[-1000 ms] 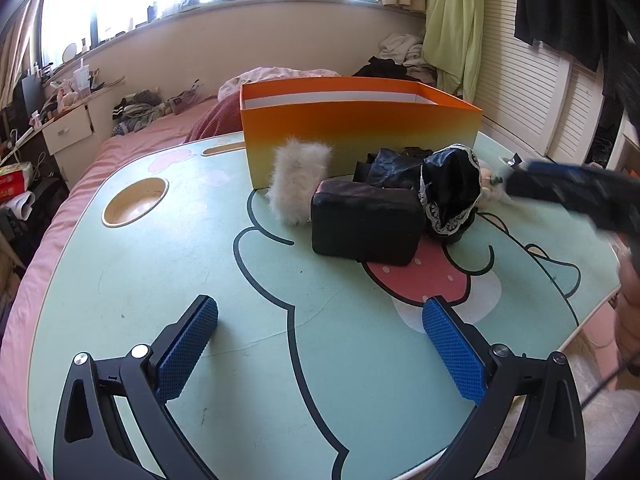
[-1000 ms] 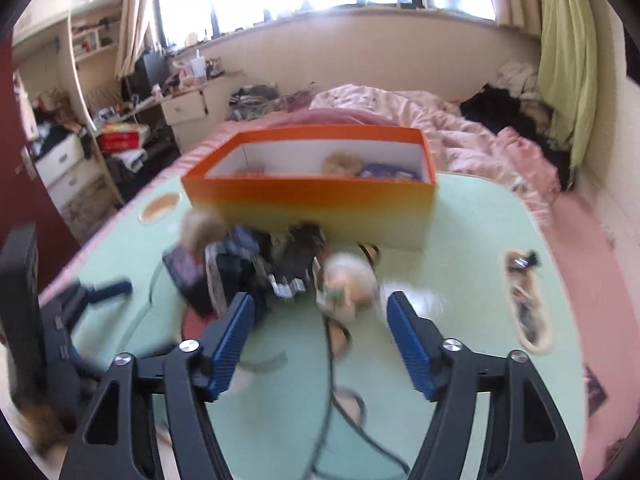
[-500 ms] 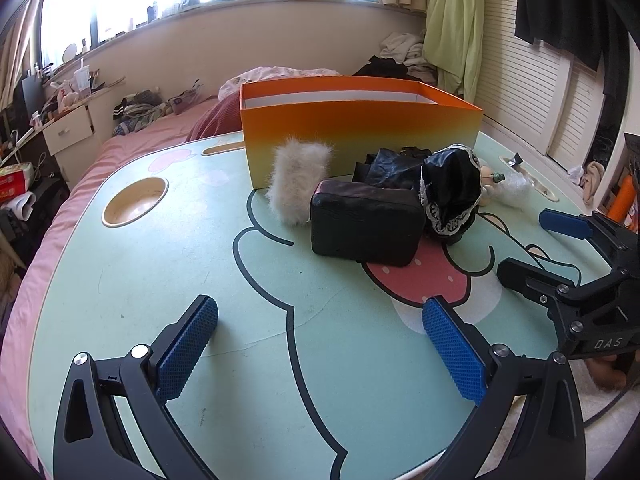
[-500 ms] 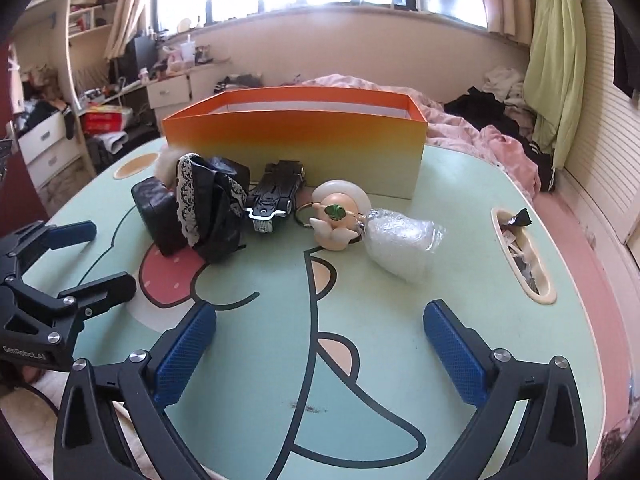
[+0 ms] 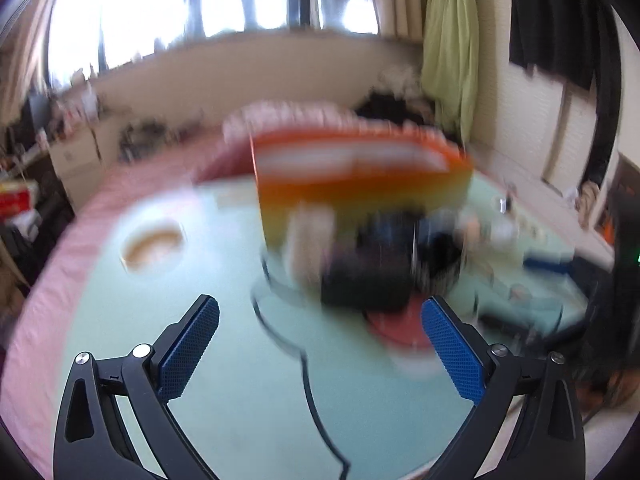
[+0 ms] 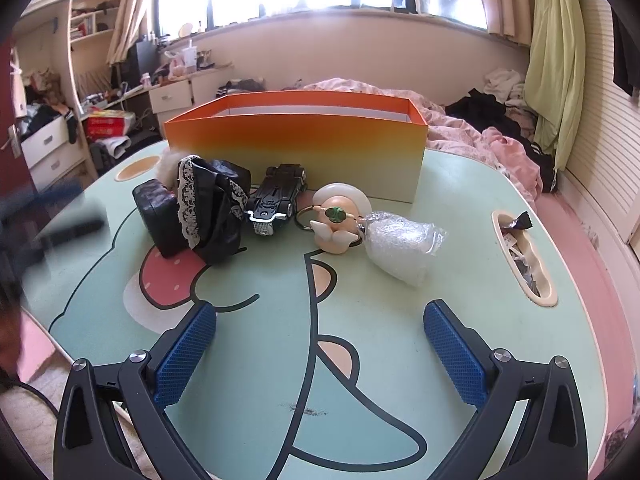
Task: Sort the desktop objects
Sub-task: 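Grasp the brown fluffy pom-pom with the left tool, set it on the table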
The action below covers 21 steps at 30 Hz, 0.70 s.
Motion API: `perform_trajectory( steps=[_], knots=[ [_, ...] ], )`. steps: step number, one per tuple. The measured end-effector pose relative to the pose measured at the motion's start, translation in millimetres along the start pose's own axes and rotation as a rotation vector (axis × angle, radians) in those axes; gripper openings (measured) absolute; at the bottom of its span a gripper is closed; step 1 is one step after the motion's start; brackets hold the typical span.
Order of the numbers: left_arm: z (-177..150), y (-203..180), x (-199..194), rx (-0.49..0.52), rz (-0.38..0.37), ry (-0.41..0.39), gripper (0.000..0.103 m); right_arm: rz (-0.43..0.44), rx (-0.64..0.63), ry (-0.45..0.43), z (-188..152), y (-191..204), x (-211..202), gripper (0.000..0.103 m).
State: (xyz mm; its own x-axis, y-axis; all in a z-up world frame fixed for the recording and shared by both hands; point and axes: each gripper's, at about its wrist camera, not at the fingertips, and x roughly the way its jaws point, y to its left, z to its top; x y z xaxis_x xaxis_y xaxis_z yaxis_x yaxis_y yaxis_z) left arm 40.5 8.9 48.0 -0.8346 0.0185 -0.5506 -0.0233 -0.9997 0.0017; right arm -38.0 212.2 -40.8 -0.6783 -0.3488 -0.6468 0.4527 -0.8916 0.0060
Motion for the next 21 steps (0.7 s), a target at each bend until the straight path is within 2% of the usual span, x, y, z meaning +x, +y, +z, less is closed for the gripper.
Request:
perform_trajectory(
  steps=[2, 3, 5, 8, 10, 12, 16, 17, 18, 19, 20, 21],
  knots=[
    [28, -4, -8, 0.021, -0.014, -0.057, 0.100, 0.000, 0.000, 0.000, 0, 0, 0, 0.103],
    [48, -6, -5, 0.030, -0.024, -0.061, 0.096, 0.000, -0.001, 0.000, 0, -1, 0, 0.103],
    [80, -9, 15, 0.028, -0.058, -0.008, 0.084, 0.001, 0.000, 0.000, 0, -1, 0, 0.103],
    [127, -16, 85, -0.015, -0.133, 0.215, 0.084, 0.001, -0.001, -0.001, 0, 0, -1, 0.103],
    [144, -17, 140, -0.097, -0.158, 0.374, 0.083, 0.001, -0.001, -0.001, 0, -1, -1, 0.103],
    [153, -21, 182, -0.148, -0.139, 0.470, 0.079, 0.001, -0.001, -0.002, -1, 0, -2, 0.103],
    [149, -41, 235, -0.098, -0.054, 0.598, 0.079, 0.004, -0.001, -0.003, -1, 1, -2, 0.103],
    [147, -42, 240, -0.100, -0.038, 0.607, 0.074, 0.004, 0.000, -0.003, -1, 1, -3, 0.103],
    [144, -41, 247, -0.102, -0.024, 0.619, 0.059, 0.004, 0.000, -0.004, -1, 1, -3, 0.103],
    [141, -41, 254, -0.109, -0.019, 0.643, 0.051, 0.004, 0.000, -0.004, -1, 1, -3, 0.103],
    [137, -40, 258, -0.111, -0.009, 0.665, 0.037, 0.004, 0.001, -0.004, -1, 1, -3, 0.103],
    [133, -40, 261, -0.101, -0.006, 0.687, 0.037, 0.005, 0.000, -0.005, -1, 1, -3, 0.103]
  ],
)
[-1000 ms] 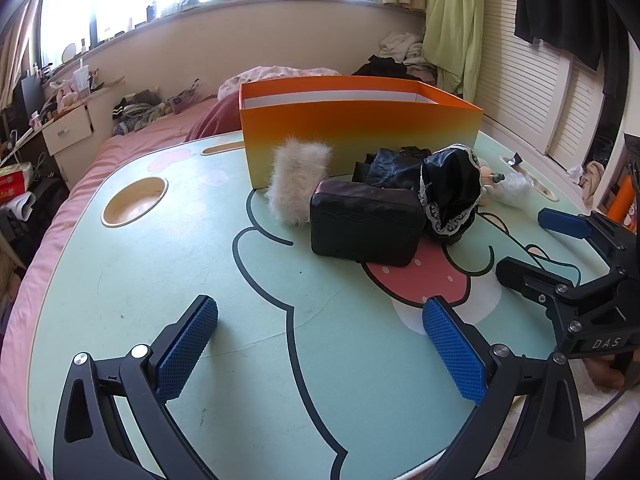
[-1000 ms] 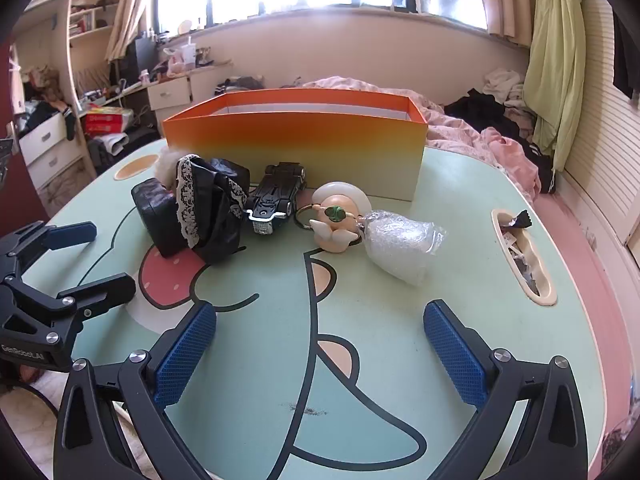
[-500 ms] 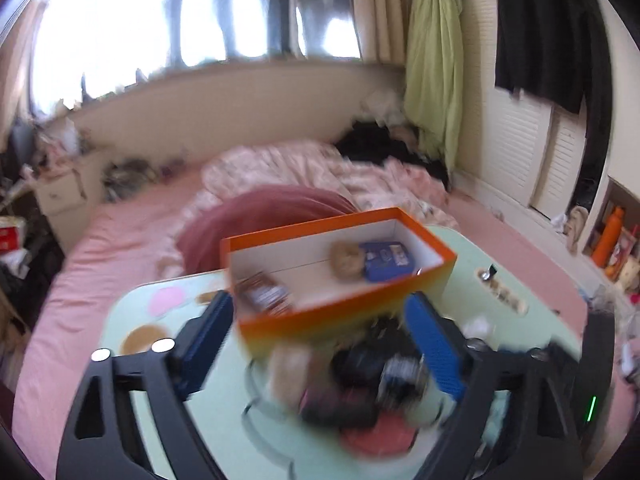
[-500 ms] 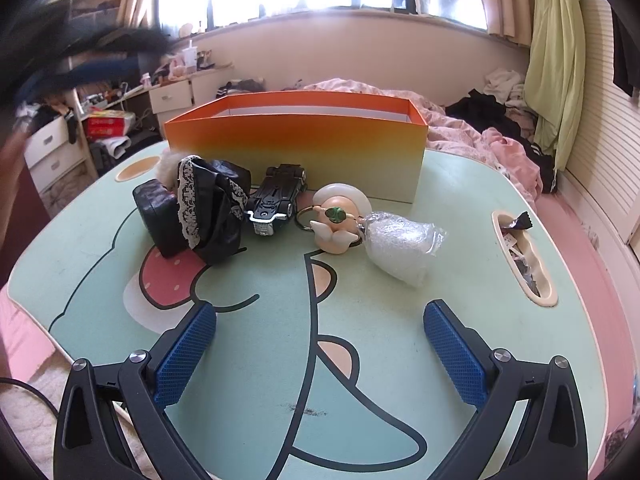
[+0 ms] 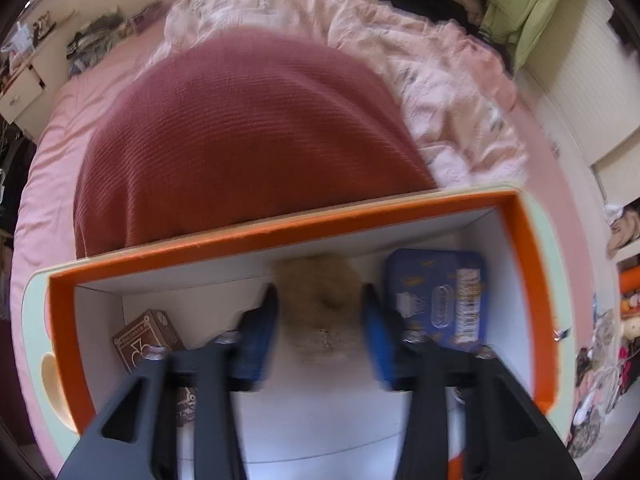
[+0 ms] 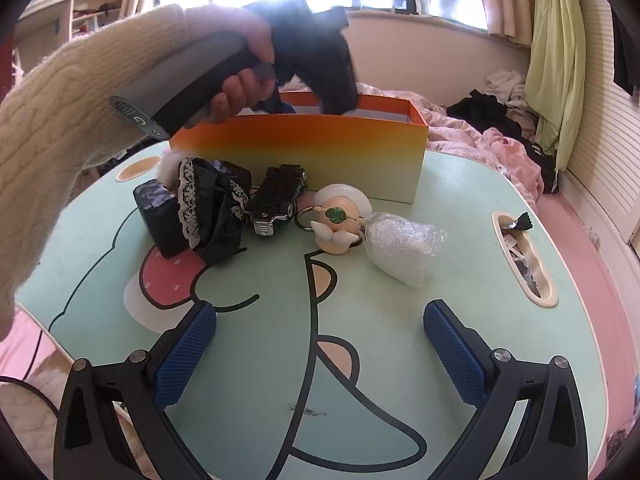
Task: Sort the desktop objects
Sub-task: 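Grasp the brown fluffy pom-pom with the left tool, set it on the table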
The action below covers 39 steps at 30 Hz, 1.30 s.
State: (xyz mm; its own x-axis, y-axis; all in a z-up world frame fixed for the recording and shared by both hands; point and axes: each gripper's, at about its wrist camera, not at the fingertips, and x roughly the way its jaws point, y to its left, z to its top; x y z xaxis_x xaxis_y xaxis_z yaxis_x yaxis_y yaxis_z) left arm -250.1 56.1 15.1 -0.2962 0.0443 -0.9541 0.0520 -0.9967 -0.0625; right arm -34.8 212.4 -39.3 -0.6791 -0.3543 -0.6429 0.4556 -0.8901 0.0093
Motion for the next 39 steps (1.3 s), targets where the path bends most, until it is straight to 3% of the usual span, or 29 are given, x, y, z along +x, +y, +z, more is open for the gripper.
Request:
perform_trajectory(
  steps=[3, 5, 10, 13, 16, 21, 24, 25, 27, 29, 31, 32, 33, 36, 39],
  knots=[
    [-2, 0, -5, 0.032, 0.003, -0.022, 0.036, -0.001, -0.001, 0.000, 0, -1, 0, 0.103],
    [-7, 6, -13, 0.042, -0.035, -0.048, 0.036, -0.001, -0.001, 0.000, 0, -1, 1, 0.103],
    [-41, 21, -84, 0.065, -0.199, -0.245, 0.035, -0.001, -0.001, -0.001, -1, -1, 0, 0.103],
    [-95, 29, -136, 0.119, -0.321, -0.362, 0.036, -0.001, -0.002, -0.001, -1, -1, 0, 0.103],
    [-151, 36, -153, 0.163, -0.387, -0.428, 0.036, -0.003, -0.002, -0.001, 0, -1, 0, 0.103],
    [-225, 38, -122, 0.211, -0.404, -0.379, 0.036, -0.002, -0.002, -0.002, 0, -1, 0, 0.103],
    [-245, 33, -96, 0.252, -0.365, -0.313, 0.036, -0.003, -0.002, -0.002, 0, -1, 0, 0.103],
    [-244, 29, -87, 0.265, -0.317, -0.299, 0.036, -0.003, -0.002, -0.002, 0, -1, 0, 0.103],
    [-238, 23, -76, 0.257, -0.252, -0.315, 0.037, -0.004, -0.003, -0.002, 0, -1, 0, 0.103],
    [-234, 23, -77, 0.212, -0.205, -0.385, 0.038, -0.003, -0.003, -0.002, 0, -1, 0, 0.103],
    [-239, 27, -83, 0.164, -0.182, -0.454, 0.051, -0.001, -0.002, -0.002, 0, -1, -1, 0.103],
    [-243, 28, -87, 0.163, -0.188, -0.476, 0.069, -0.001, -0.001, -0.003, 1, -1, -1, 0.103],
    [-247, 30, -90, 0.174, -0.191, -0.493, 0.080, -0.001, -0.001, -0.003, 1, -1, -1, 0.103],
    [-264, 32, -102, 0.217, -0.114, -0.550, 0.080, -0.003, -0.002, -0.003, 1, -1, -1, 0.103],
    [-274, 40, -98, 0.220, -0.028, -0.541, 0.081, -0.002, -0.002, -0.003, 1, -2, -1, 0.103]
  ],
)
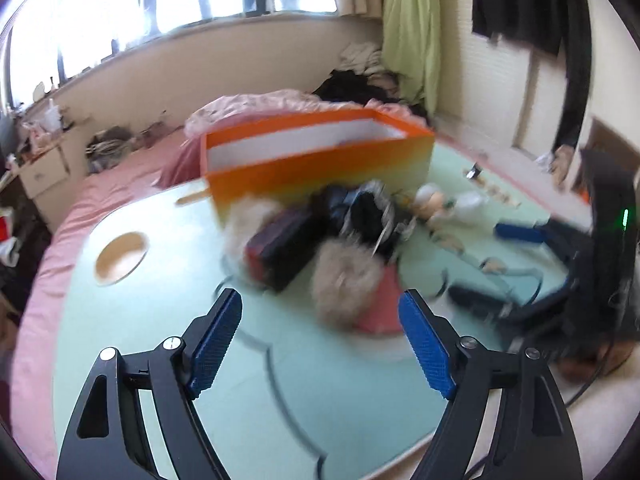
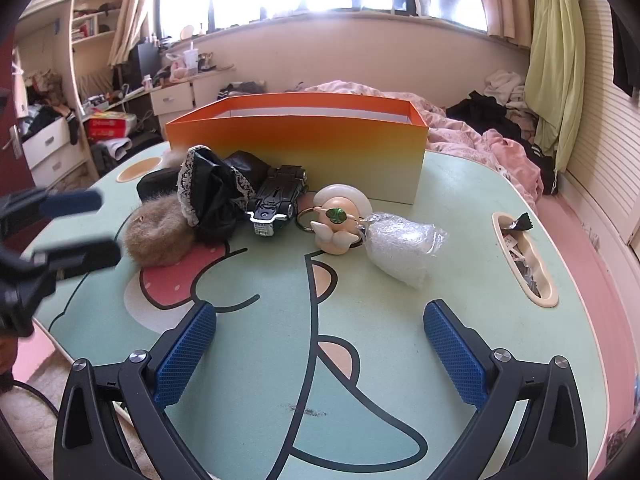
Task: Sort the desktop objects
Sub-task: 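Grasp the brown fluffy pom-pom with the left tool, set it on the table, then grasp the brown card box with the right tool, place it on the table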
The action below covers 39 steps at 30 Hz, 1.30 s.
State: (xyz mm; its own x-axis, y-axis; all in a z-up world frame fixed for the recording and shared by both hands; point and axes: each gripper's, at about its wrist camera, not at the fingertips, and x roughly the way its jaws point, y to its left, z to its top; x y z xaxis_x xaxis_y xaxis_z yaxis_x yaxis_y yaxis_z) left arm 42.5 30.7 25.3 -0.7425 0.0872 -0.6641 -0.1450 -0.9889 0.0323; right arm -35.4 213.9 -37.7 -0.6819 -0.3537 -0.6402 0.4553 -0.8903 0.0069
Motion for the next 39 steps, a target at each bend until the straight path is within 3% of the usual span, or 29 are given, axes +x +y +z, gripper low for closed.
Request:
perform_trajectory(
  steps=[2, 3, 4, 6, 13, 21, 23, 32, 36, 39],
  knots=[
    [-13, 5, 7, -0.031, 0.013, 0.040, 0.081, -0.001, -0.001, 0.000, 0, 0, 0, 0.103],
    [-19, 7, 14, -0.057, 0.011, 0.064, 0.087, -0.002, -0.001, 0.001, 0, 0, 0, 0.103],
    [-22, 12, 20, -0.088, 0.009, 0.019, 0.088, -0.003, -0.004, 0.001, 1, 1, 0, 0.103],
    [-22, 14, 28, -0.103, 0.038, 0.008, 0.090, -0.005, -0.006, 0.001, -1, 0, 0, 0.103],
    [-23, 18, 45, -0.094, 0.035, 0.008, 0.095, -0.004, -0.006, 0.001, -3, 0, 0, 0.103],
    [-24, 18, 38, -0.085, 0.033, -0.007, 0.095, -0.005, -0.006, 0.000, -3, 0, 0, 0.103],
    [-24, 16, 37, -0.084, 0.028, -0.003, 0.103, -0.005, -0.005, 0.000, -3, 0, -1, 0.103],
    [-24, 10, 30, -0.074, 0.015, -0.003, 0.103, 0.011, -0.003, -0.003, -2, -2, -2, 0.102],
    [-24, 10, 28, -0.071, 0.011, -0.009, 0.103, 0.056, 0.046, -0.079, 28, -15, -25, 0.098],
    [-24, 8, 26, -0.070, 0.012, -0.011, 0.103, 0.153, 0.083, -0.079, 80, -20, -30, 0.094]
  ],
)
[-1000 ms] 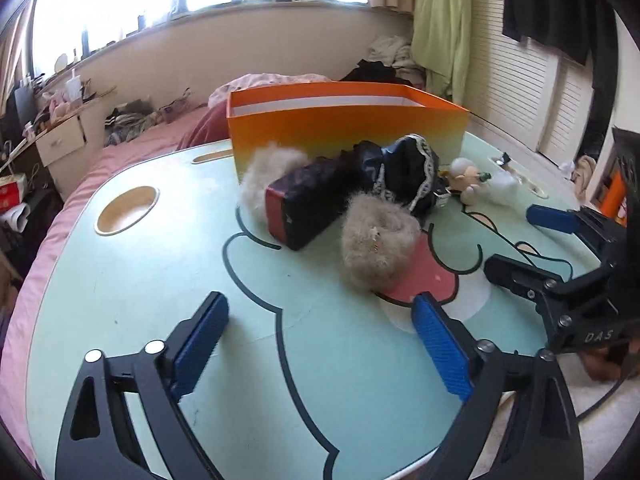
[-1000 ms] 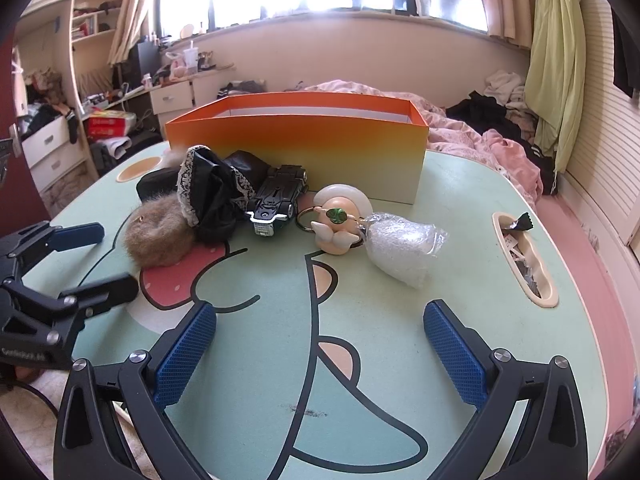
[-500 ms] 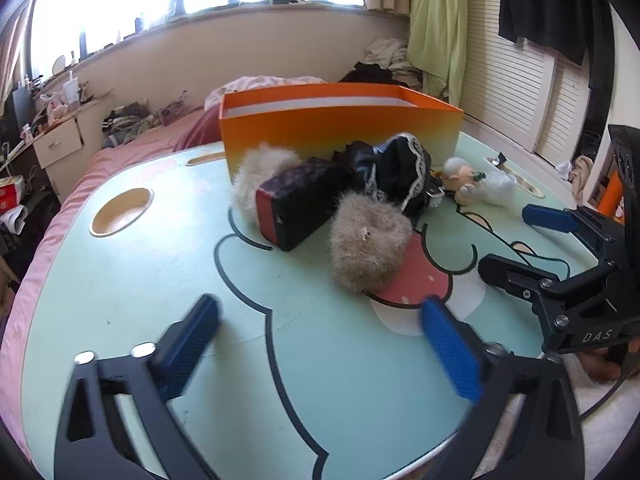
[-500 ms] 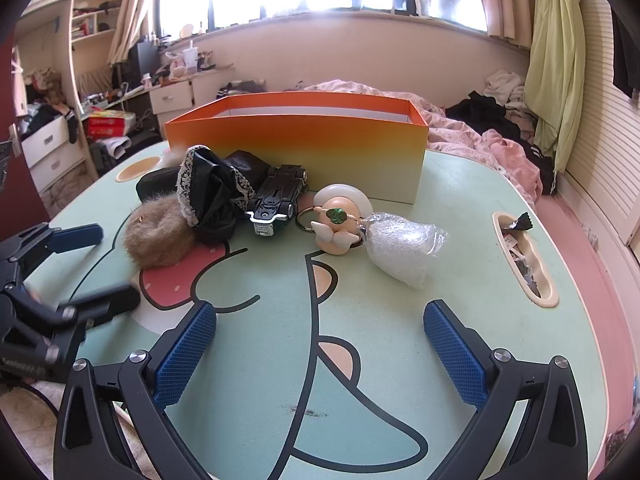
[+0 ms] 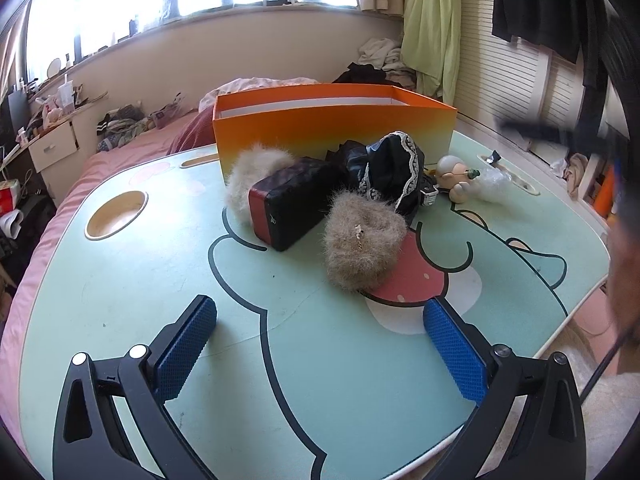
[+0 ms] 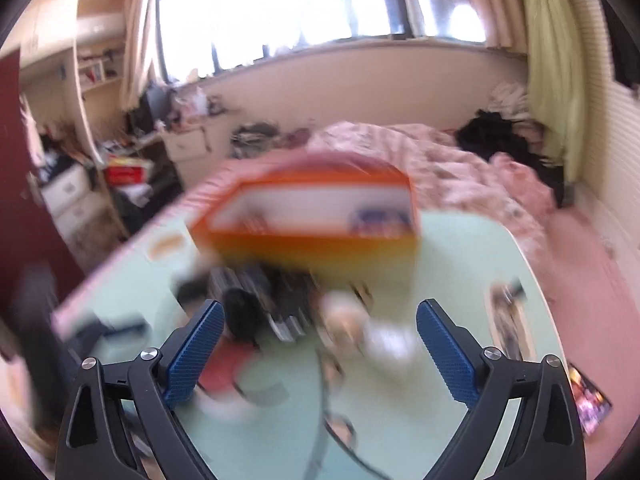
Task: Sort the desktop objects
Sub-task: 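Grasp the brown card box with the right tool, place it on the table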
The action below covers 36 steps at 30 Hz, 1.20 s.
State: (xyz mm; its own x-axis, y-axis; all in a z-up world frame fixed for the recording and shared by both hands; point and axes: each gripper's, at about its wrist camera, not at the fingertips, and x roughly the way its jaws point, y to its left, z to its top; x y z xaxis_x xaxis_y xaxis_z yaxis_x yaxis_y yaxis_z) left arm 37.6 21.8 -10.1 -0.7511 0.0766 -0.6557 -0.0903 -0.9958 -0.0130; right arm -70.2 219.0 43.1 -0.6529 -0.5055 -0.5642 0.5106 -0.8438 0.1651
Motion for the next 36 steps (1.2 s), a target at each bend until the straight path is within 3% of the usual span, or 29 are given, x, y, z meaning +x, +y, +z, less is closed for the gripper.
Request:
perform_trajectory(
  steps=[4, 7, 8, 11, 13, 16, 17, 18, 19, 21, 25, 29, 32, 36],
  knots=[
    [-2, -1, -2, -0.001, 0.000, -0.006, 0.103, 0.148, 0.037, 0.233, 66, 16, 61, 0.069],
    [-3, -1, -4, 0.001, -0.001, -0.008, 0.103, 0.224, 0.091, 0.419, 97, 34, 126, 0.067],
    [-3, -1, -4, 0.001, -0.001, -0.009, 0.103, 0.199, 0.072, 0.460, 104, 43, 146, 0.067],
    [-4, -1, -6, 0.005, -0.007, -0.014, 0.103, 0.012, -0.036, 0.530, 112, 69, 196, 0.067],
    [-5, -1, -8, 0.007, -0.012, -0.016, 0.103, 0.015, -0.058, 0.601, 110, 75, 220, 0.066],
    [-7, -2, -10, 0.010, -0.019, -0.018, 0.103, -0.018, -0.066, 0.701, 100, 78, 252, 0.056],
    [-7, -1, -10, 0.009, -0.023, -0.017, 0.103, 0.018, -0.034, 0.706, 99, 75, 258, 0.056],
    [-8, -1, -11, 0.006, -0.027, -0.017, 0.103, 0.041, -0.014, 0.716, 99, 71, 262, 0.049],
    [-8, -1, -11, 0.006, -0.030, -0.017, 0.103, 0.008, -0.035, 0.704, 99, 69, 261, 0.039],
    [-9, -2, -13, 0.010, -0.031, -0.020, 0.103, -0.067, -0.059, 0.685, 99, 62, 256, 0.039],
    [-8, -5, -14, 0.012, -0.030, -0.020, 0.103, -0.026, 0.007, 0.570, 110, 35, 222, 0.038],
    [-8, -7, -15, 0.010, -0.031, -0.020, 0.103, 0.035, 0.040, 0.377, 123, 14, 137, 0.039],
    [-7, -9, -15, 0.010, -0.030, -0.018, 0.103, 0.054, 0.026, 0.240, 97, 12, 63, 0.039],
    [-5, -10, -14, 0.010, -0.025, -0.016, 0.103, 0.017, 0.012, 0.215, 27, 16, 17, 0.039]
  ],
)
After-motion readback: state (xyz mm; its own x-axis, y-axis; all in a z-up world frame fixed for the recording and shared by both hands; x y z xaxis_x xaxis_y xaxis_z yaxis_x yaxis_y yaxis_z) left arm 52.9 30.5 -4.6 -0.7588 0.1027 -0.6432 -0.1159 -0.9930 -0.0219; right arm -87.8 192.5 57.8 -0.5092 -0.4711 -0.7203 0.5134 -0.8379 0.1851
